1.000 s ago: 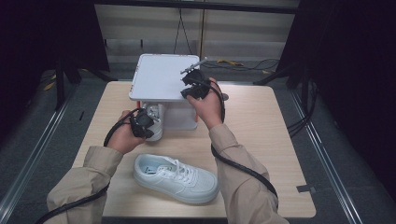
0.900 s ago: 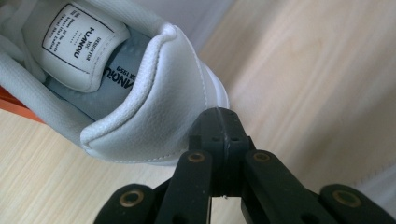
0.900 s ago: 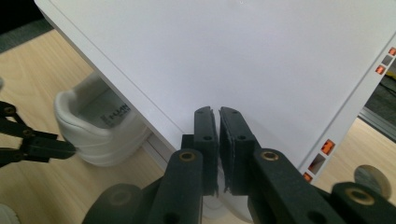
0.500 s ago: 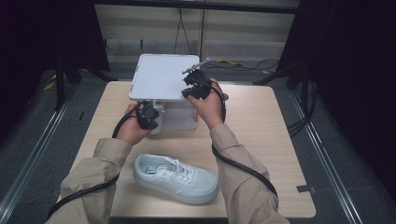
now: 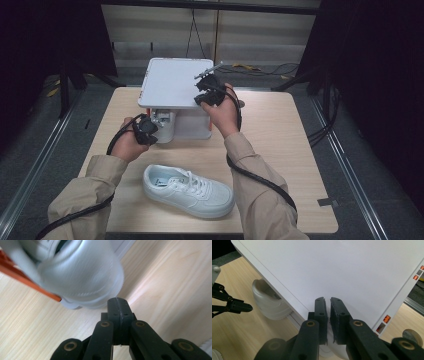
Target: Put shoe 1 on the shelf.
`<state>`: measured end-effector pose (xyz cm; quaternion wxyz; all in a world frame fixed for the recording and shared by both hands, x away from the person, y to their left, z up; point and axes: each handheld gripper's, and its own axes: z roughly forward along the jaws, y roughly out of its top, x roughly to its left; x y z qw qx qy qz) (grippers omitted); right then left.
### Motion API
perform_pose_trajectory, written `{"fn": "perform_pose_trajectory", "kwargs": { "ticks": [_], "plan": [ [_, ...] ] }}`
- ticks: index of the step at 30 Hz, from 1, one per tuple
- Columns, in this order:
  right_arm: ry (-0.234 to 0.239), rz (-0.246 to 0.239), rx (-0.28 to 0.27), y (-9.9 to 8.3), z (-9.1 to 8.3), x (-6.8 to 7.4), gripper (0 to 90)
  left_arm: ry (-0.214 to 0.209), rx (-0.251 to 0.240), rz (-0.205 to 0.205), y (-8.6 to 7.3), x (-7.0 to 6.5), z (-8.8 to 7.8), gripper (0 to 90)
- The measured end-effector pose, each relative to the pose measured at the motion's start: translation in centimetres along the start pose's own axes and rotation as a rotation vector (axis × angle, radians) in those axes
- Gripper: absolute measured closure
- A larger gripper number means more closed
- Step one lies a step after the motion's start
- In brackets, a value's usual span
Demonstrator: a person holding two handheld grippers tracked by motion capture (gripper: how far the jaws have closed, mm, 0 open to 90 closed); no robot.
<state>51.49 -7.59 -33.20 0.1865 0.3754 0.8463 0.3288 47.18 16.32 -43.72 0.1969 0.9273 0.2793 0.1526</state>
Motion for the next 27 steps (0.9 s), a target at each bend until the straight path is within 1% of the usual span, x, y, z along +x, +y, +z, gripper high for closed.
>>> {"fn": "perform_pose_trajectory", "kwargs": {
  "ticks": [1, 2, 3, 4, 5, 7, 8, 11, 12, 13, 14, 15, 16, 17, 18, 19, 21, 22, 23, 24, 25, 26, 27],
  "plan": [
    [0.0, -0.003, -0.002, 0.0, 0.0, 0.0, 84.2, 0.008, -0.024, -0.01, -0.1, 0.0, 0.2, 90.0],
    [0.001, -0.002, -0.001, 0.0, 0.0, 0.0, 84.1, 0.018, -0.03, -0.025, -0.1, 0.2, 0.5, 90.0],
    [0.001, -0.002, -0.001, 0.0, 0.0, 0.0, 84.1, 0.018, -0.03, -0.025, -0.1, 0.2, 0.5, 90.0],
    [0.003, 0.002, -0.003, -0.1, 0.0, -0.1, 84.2, 0.015, -0.045, -0.057, 0.1, 0.5, 0.7, 90.0],
    [0.004, 0.003, -0.005, -0.1, 0.0, -0.1, 84.2, 0.015, -0.045, -0.057, 0.1, 0.5, 0.7, 90.0],
    [0.006, 0.001, -0.007, -0.1, 0.0, -0.1, 84.2, 0.036, -0.057, -0.064, 0.5, 0.7, 1.0, 90.0],
    [0.006, 0.0, -0.007, -0.1, 0.0, -0.1, 84.3, 0.028, -0.055, -0.071, 0.6, 0.7, 1.1, 90.0],
    [0.008, 0.001, -0.008, -0.1, 0.0, -0.1, 84.2, 0.023, -0.056, -0.075, 0.5, 0.7, 1.1, 90.0],
    [0.007, 0.001, -0.007, -0.1, 0.0, -0.2, 84.1, 0.001, -0.064, -0.086, 0.3, 0.8, 0.9, 90.0],
    [0.007, 0.001, -0.007, -0.1, 0.0, -0.2, 84.1, 0.001, -0.064, -0.086, 0.3, 0.8, 0.9, 90.0],
    [0.004, -0.003, -0.007, -0.1, 0.0, -0.1, 83.4, -0.082, -0.067, -0.111, 0.2, 0.8, 0.5, 90.0],
    [0.004, -0.003, -0.007, -0.1, 0.0, -0.1, 83.4, -0.082, -0.067, -0.111, 0.2, 0.8, 0.5, 90.0],
    [0.0, 0.001, -0.007, -0.1, -0.1, -0.1, 81.4, -0.096, -0.048, -0.094, 0.2, 0.5, -0.2, 88.0],
    [0.0, 0.001, -0.007, -0.1, -0.1, -0.1, 81.4, -0.096, -0.048, -0.094, 0.2, 0.5, -0.2, 84.9],
    [-0.013, 0.004, 0.003, -0.1, -0.2, -0.2, 79.3, -0.145, -0.053, -0.09, 0.1, 0.3, -0.9, 82.7],
    [-0.02, -0.002, 0.006, -0.1, -0.2, -0.2, 77.9, -0.152, -0.06, -0.081, 0.0, 0.1, -1.4, 81.6],
    [-0.017, 0.003, 0.014, 0.0, -0.5, -0.3, 74.8, -0.171, -0.031, -0.051, 0.0, -0.3, -2.3, 79.8],
    [-0.019, 0.003, 0.015, 0.0, -0.6, -0.3, 73.4, -0.194, -0.024, -0.035, 0.0, -0.4, -2.6, 79.0],
    [-0.022, -0.002, 0.021, 0.0, -0.7, -0.4, 72.2, -0.21, -0.02, -0.03, 0.1, -0.4, -3.0, 78.7],
    [-0.02, 0.001, 0.023, 0.0, -0.8, -0.4, 71.3, -0.221, -0.014, -0.036, 0.1, -0.5, -3.4, 77.9],
    [-0.02, 0.001, 0.023, 0.0, -0.8, -0.4, 71.3, -0.221, -0.014, -0.036, 0.1, -0.5, -3.4, 77.4],
    [-0.02, -0.001, 0.024, -0.1, -1.1, -0.5, 70.3, -0.227, -0.011, -0.023, 0.2, -0.5, -4.3, 76.8],
    [-0.02, -0.001, 0.024, -0.1, -1.1, -0.5, 70.3, -0.227, -0.011, -0.023, 0.2, -0.5, -4.3, 76.4]
  ]
}}
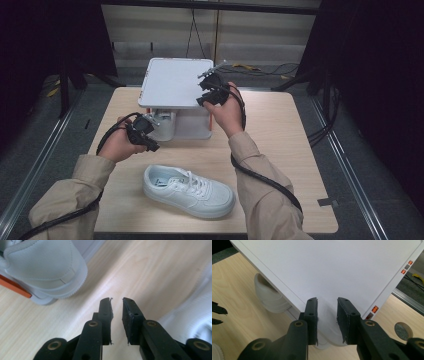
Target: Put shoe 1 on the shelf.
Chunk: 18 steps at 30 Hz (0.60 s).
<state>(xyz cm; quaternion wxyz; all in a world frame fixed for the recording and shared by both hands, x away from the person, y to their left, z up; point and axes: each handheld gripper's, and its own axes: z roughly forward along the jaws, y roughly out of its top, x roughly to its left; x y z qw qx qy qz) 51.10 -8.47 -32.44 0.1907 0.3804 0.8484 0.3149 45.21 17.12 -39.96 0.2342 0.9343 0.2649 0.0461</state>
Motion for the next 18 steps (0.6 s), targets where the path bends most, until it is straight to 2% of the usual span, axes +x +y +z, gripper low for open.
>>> {"fn": "perform_pose_trajectory", "kwargs": {
  "ticks": [2, 3, 5, 6, 8, 9, 13, 14, 15, 18],
  "plan": [
    [0.002, 0.005, 0.004, -0.1, -0.6, -0.2, 68.6, -0.017, 0.0, 0.004, 0.2, -0.2, -0.9, 76.2],
    [0.003, 0.005, 0.007, -0.1, -0.9, -0.2, 68.4, -0.025, 0.016, 0.023, 0.3, -0.5, -1.6, 76.3],
    [0.008, 0.009, 0.008, -0.1, -1.1, -0.2, 68.0, -0.034, 0.025, 0.024, 0.4, -0.8, -1.8, 77.3],
    [0.009, 0.011, 0.007, -0.1, -1.6, -0.2, 67.5, -0.038, 0.036, 0.054, 0.6, -1.3, -2.2, 76.8],
    [0.004, 0.011, 0.01, -0.2, -2.0, -0.2, 66.8, -0.045, 0.029, 0.05, 0.6, -1.6, -2.3, 76.6],
    [0.003, 0.008, 0.008, -0.2, -2.3, -0.2, 66.7, -0.059, 0.025, 0.064, 0.8, -2.0, -2.6, 76.6],
    [0.006, 0.008, 0.014, -0.5, -2.7, -0.1, 65.6, -0.073, 0.038, 0.08, 1.2, -2.7, -2.7, 76.8],
    [0.007, 0.006, 0.016, -0.6, -2.8, -0.1, 65.2, -0.079, 0.043, 0.098, 1.3, -2.9, -2.7, 76.8],
    [0.007, 0.005, 0.02, -0.7, -2.9, 0.1, 64.6, -0.088, 0.043, 0.097, 1.4, -3.1, -2.8, 76.5],
    [0.009, 0.004, 0.026, -0.9, -3.0, 0.2, 64.1, -0.098, 0.05, 0.126, 1.6, -4.0, -2.6, 74.1]
  ]
}}
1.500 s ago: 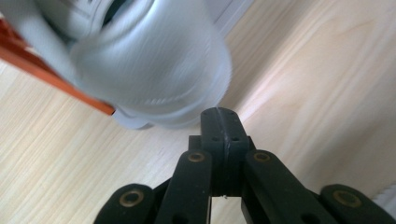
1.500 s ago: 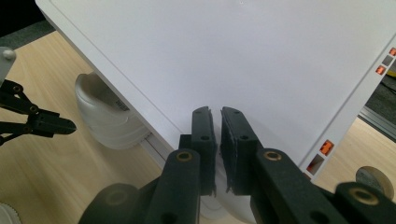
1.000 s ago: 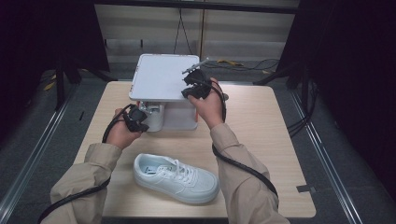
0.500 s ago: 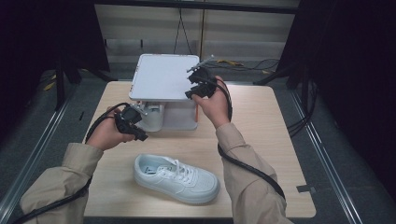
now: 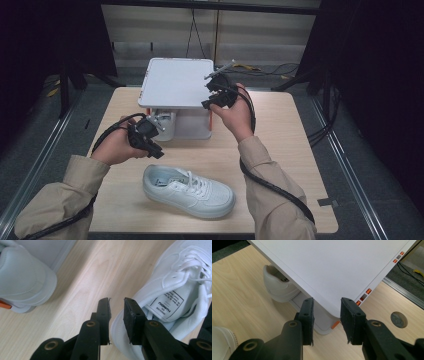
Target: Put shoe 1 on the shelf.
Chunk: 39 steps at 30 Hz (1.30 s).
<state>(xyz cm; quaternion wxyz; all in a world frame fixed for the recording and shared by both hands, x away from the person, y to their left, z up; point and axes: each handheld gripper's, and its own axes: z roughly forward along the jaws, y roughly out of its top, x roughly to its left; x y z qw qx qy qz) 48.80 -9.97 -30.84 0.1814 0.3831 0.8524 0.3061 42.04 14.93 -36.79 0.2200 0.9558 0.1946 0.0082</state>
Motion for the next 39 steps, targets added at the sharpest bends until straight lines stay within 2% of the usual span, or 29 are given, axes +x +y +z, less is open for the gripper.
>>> {"fn": "perform_pose_trajectory", "kwargs": {
  "ticks": [1, 5, 7, 13, 17, 20, 21, 23, 24, 27, 29, 31, 36, 37, 39],
  "plan": [
    [0.0, -0.001, 0.003, 0.0, 0.0, 0.0, 64.0, -0.001, 0.01, 0.02, 0.1, -0.2, 0.1, 74.0],
    [-0.001, 0.002, 0.007, -0.1, 0.0, 0.0, 63.8, -0.009, 0.023, 0.042, 0.4, -0.8, 0.7, 72.3],
    [-0.001, -0.001, 0.009, -0.2, -0.1, 0.0, 63.6, -0.03, 0.047, 0.074, 0.6, -1.3, 1.6, 71.7],
    [-0.002, 0.003, 0.016, -0.4, -0.1, -0.1, 63.6, -0.04, 0.089, 0.076, 0.4, -1.8, 3.0, 69.6],
    [-0.001, 0.0, 0.016, -0.4, 0.0, -0.1, 63.7, -0.039, 0.076, 0.083, 0.2, -1.7, 2.9, 70.5],
    [0.0, -0.001, 0.019, -0.4, 0.1, 0.0, 63.6, -0.031, 0.082, 0.1, 0.2, -1.9, 2.9, 69.4],
    [0.002, -0.003, 0.019, -0.4, 0.1, 0.0, 63.7, -0.037, 0.103, 0.121, 0.1, -2.0, 2.8, 68.9],
    [-0.001, -0.001, 0.021, -0.4, 0.1, 0.1, 63.7, -0.038, 0.103, 0.125, 0.0, -2.2, 2.9, 65.9],
    [0.001, 0.0, 0.02, -0.3, 0.1, 0.0, 63.7, -0.033, 0.111, 0.15, 0.1, -2.2, 2.9, 64.8],
    [0.0, -0.001, 0.018, -0.2, 0.1, 0.1, 63.7, -0.025, 0.113, 0.157, 0.2, -2.4, 3.2, 62.4],
    [-0.001, -0.002, 0.019, -0.1, 0.0, 0.1, 63.7, -0.023, 0.123, 0.178, 0.3, -2.5, 3.6, 61.3],
    [0.004, -0.008, 0.018, -0.1, 0.1, 0.2, 63.7, -0.028, 0.147, 0.177, 0.4, -2.3, 4.4, 61.4],
    [0.008, -0.003, 0.02, -0.1, 0.3, 0.1, 63.3, -0.042, 0.161, 0.173, 0.3, -2.0, 5.9, 62.3],
    [0.009, 0.001, 0.02, -0.2, 0.5, 0.0, 63.2, -0.038, 0.17, 0.187, 0.4, -2.0, 6.4, 65.6],
    [0.009, 0.005, 0.022, -0.3, 0.6, -0.2, 63.2, -0.038, 0.177, 0.194, 0.4, -2.1, 6.8, 66.6]
  ]
}}
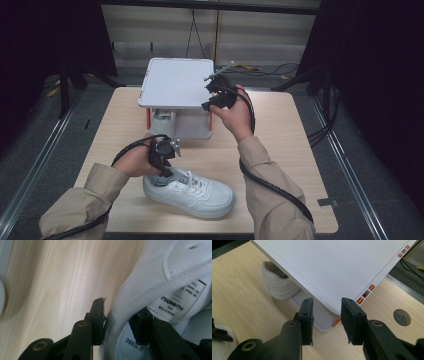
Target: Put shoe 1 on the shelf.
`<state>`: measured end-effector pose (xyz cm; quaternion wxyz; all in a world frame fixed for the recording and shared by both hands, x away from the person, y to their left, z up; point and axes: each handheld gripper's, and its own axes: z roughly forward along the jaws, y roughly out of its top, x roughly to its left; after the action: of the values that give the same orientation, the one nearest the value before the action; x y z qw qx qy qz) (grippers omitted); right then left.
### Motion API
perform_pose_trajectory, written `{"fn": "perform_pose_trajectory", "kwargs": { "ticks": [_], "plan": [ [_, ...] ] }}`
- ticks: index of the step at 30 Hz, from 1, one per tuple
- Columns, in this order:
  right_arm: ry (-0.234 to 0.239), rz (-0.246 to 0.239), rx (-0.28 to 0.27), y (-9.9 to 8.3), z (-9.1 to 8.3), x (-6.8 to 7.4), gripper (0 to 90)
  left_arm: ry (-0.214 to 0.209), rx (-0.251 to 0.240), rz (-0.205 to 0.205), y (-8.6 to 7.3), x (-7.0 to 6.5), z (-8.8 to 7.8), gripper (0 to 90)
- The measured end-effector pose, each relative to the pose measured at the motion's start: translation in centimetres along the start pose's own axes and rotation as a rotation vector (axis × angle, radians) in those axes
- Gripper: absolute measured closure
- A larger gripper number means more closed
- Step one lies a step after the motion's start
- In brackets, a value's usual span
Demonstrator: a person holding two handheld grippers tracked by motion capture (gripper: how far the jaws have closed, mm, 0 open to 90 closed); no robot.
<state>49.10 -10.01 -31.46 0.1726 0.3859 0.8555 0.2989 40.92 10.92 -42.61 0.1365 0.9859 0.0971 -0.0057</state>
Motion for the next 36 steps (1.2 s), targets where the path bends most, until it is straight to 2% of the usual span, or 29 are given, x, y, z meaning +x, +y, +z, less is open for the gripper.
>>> {"fn": "perform_pose_trajectory", "kwargs": {
  "ticks": [5, 9, 15, 16, 17, 19, 20, 21, 22, 23, 24, 25, 26, 28, 29, 30, 31, 32, 34, 36],
  "plan": [
    [0.005, 0.002, 0.003, -0.2, 0.4, -0.2, 63.3, -0.006, 0.025, 0.01, 0.3, 0.1, 0.5, 67.0],
    [0.005, 0.004, 0.003, -0.2, 0.4, -0.3, 63.4, -0.013, 0.029, 0.001, 0.5, 0.2, 0.7, 68.4],
    [0.0, 0.007, 0.001, -0.2, 0.2, -0.3, 63.9, -0.012, 0.003, -0.021, 0.3, 0.2, 0.4, 74.8],
    [0.001, 0.004, -0.001, -0.2, 0.1, -0.3, 63.9, -0.018, -0.01, -0.005, 0.1, 0.2, 0.0, 77.1],
    [-0.001, 0.002, -0.002, -0.1, 0.1, -0.3, 63.7, -0.023, -0.026, -0.03, 0.0, 0.1, -0.3, 77.9],
    [0.0, 0.002, -0.002, -0.1, 0.1, -0.3, 63.7, -0.011, -0.038, -0.016, 0.0, 0.1, -0.7, 78.5],
    [-0.001, 0.006, 0.0, 0.0, 0.1, -0.2, 63.7, 0.037, -0.06, -0.043, -0.1, 0.4, -1.5, 79.2],
    [-0.001, 0.006, 0.0, 0.0, 0.1, -0.2, 63.7, 0.037, -0.06, -0.043, -0.1, 0.4, -1.5, 79.5],
    [0.0, -0.002, -0.001, 0.1, 0.1, -0.1, 63.7, 0.08, -0.103, -0.079, -0.3, 1.0, -2.3, 79.3],
    [0.001, -0.004, -0.003, 0.2, 0.1, 0.0, 63.7, 0.097, -0.115, -0.108, -0.5, 1.5, -2.7, 79.3],
    [-0.002, -0.009, -0.003, 0.3, 0.1, 0.1, 63.8, 0.108, -0.125, -0.135, -0.6, 1.8, -2.9, 79.1],
    [-0.001, -0.012, -0.005, 0.3, 0.0, 0.2, 63.8, 0.119, -0.14, -0.181, -0.7, 2.2, -2.9, 78.9],
    [-0.002, -0.013, -0.006, 0.4, 0.0, 0.2, 63.8, 0.119, -0.14, -0.181, -0.7, 2.2, -2.9, 78.5],
    [0.001, -0.015, -0.007, 0.5, -0.1, 0.2, 63.8, 0.135, -0.153, -0.253, -0.9, 2.4, -2.5, 78.1],
    [0.003, -0.017, -0.008, 0.6, -0.1, 0.2, 63.8, 0.137, -0.14, -0.298, -0.9, 2.3, -2.1, 77.3],
    [0.002, -0.017, -0.006, 0.7, 0.0, 0.2, 63.7, 0.139, -0.061, -0.287, -0.7, 1.8, -1.2, 75.6],
    [0.002, -0.017, -0.006, 0.7, 0.0, 0.2, 63.7, 0.139, -0.061, -0.287, -0.7, 1.8, -1.2, 75.6],
    [0.001, -0.021, -0.003, 0.7, 0.0, 0.2, 63.7, 0.128, -0.036, -0.285, -0.8, 1.5, -0.8, 75.6],
    [0.004, -0.018, -0.002, 0.6, 0.1, 0.2, 63.3, 0.068, -0.011, -0.274, -1.5, 1.0, -0.1, 74.2],
    [0.005, -0.013, 0.001, 0.5, 0.2, 0.1, 62.6, 0.06, -0.032, -0.248, -1.6, 0.5, -0.2, 73.9]
  ]
}}
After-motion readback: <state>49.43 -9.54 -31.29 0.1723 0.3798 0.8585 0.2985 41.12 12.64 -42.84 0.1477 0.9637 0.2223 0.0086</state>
